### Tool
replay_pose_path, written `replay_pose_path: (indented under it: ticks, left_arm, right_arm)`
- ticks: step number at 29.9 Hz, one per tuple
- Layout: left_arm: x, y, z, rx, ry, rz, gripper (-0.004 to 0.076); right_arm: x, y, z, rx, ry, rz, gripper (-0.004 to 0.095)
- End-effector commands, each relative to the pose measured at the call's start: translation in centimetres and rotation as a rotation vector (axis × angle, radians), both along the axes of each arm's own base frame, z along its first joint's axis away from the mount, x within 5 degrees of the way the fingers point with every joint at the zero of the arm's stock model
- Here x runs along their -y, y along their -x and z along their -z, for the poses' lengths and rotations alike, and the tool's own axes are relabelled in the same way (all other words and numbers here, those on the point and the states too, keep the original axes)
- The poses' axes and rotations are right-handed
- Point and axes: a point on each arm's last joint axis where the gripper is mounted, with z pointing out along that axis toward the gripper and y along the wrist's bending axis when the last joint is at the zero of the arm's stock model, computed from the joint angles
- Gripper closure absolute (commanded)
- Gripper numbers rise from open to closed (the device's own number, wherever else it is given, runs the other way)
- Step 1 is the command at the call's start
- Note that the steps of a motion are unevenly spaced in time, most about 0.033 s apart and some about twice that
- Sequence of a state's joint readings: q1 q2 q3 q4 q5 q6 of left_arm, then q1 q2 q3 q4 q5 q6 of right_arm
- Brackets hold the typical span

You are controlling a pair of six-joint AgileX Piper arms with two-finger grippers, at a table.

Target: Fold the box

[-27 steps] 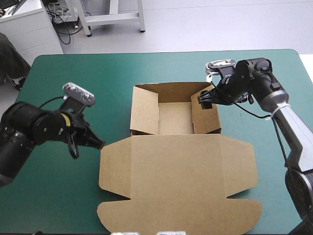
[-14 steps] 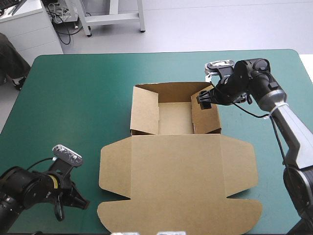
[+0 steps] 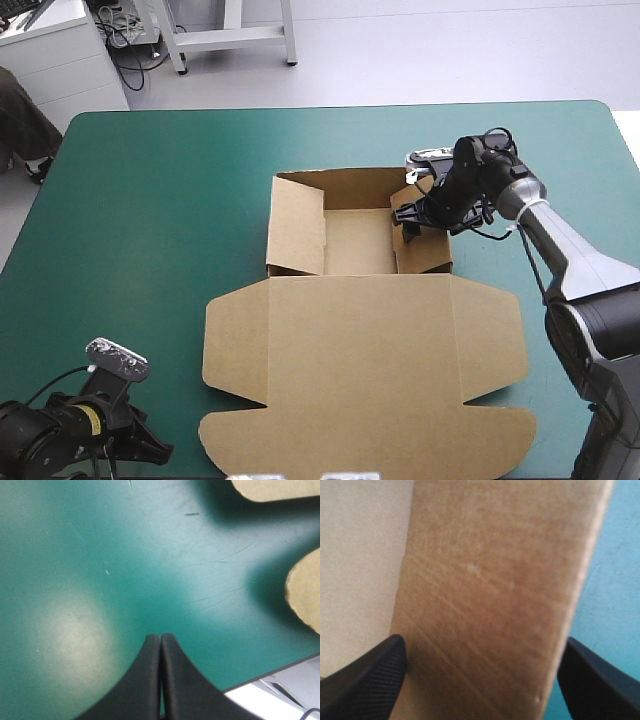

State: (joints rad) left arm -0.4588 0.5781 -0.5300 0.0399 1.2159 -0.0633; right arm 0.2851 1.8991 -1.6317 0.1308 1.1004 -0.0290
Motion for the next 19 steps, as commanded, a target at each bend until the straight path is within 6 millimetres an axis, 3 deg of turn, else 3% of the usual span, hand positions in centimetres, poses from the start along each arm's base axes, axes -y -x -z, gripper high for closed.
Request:
replay_pose_path:
  ticks: [1, 3, 8, 10, 15, 19]
  left_arm:
    - [0.0, 0.1, -1.0, 0.063, 0.046, -0.010, 0.0756]
    - [0.0, 0.2, -1.1, 0.070, 0.049, -0.010, 0.0756]
    - [0.0, 0.2, -1.1, 0.071, 0.050, -0.010, 0.0756]
    - [0.0, 0.2, -1.1, 0.071, 0.050, -0.010, 0.0756]
    - [0.0, 0.2, -1.1, 0.071, 0.050, -0.010, 0.0756]
    - [0.0, 0.2, -1.1, 0.065, 0.056, -0.013, 0.0756]
  right_arm:
    - [0.1, 0.0, -2.3, 0.078, -0.034, 0.012, 0.0264]
    - [0.1, 0.0, -2.3, 0.084, -0.035, 0.013, 0.0384]
    - [0.1, -0.1, -2.3, 0.088, -0.037, 0.014, 0.0815]
    - [0.1, -0.1, -2.3, 0.089, -0.035, 0.013, 0.0926]
    - [0.2, -0.2, -2.5, 0.118, -0.016, -0.001, 0.0931]
    - [1.0, -0.9, -4.3, 0.202, 0.041, -0.015, 0.0931]
